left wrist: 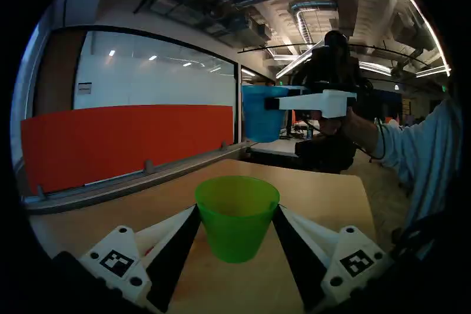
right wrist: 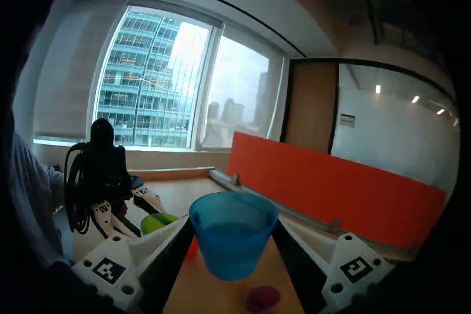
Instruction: Pour water
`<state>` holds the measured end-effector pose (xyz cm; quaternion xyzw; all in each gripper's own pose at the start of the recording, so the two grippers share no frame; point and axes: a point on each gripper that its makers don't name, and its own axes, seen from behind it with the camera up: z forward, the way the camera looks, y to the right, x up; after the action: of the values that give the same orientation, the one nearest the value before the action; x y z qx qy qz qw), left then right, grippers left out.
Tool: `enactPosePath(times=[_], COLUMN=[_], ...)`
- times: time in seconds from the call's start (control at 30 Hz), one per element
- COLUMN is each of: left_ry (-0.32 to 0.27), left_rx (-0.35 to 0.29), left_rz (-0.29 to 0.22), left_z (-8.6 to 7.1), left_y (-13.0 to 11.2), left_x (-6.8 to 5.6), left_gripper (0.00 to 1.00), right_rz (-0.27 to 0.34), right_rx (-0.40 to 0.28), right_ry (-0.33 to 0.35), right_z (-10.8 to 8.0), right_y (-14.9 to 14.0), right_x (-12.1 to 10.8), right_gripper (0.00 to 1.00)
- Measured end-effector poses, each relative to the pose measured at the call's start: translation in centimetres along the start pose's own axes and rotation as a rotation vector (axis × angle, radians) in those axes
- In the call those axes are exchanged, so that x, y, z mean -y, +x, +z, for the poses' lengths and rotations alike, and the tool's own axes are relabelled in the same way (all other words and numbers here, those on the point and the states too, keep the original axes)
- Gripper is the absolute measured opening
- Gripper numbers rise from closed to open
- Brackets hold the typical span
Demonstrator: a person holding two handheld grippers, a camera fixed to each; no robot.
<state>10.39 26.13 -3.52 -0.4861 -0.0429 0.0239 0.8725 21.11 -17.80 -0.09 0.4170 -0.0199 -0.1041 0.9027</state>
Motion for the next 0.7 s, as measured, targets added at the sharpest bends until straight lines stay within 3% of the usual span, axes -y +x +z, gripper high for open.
enactPosePath(times=[0.5, 0.7], left_ry=[-0.030, -0.033], left_rx=[-0.002, 0.002], left_rz=[0.001, 0.001], left_z=[-1.1, -1.2], left_y=[-0.2, -0.4], left_x=[-1.9, -2.1], left_gripper=[0.85, 0.85], right_rz=[-0.182, -0.262], right_rx=[-0.014, -0.023], right_ry=[0.006, 0.004], right_z=[2.0, 2.7], right_y=[2.1, 3.1], right_x=[0.4, 0.5], right_gripper=[0.91, 0.91])
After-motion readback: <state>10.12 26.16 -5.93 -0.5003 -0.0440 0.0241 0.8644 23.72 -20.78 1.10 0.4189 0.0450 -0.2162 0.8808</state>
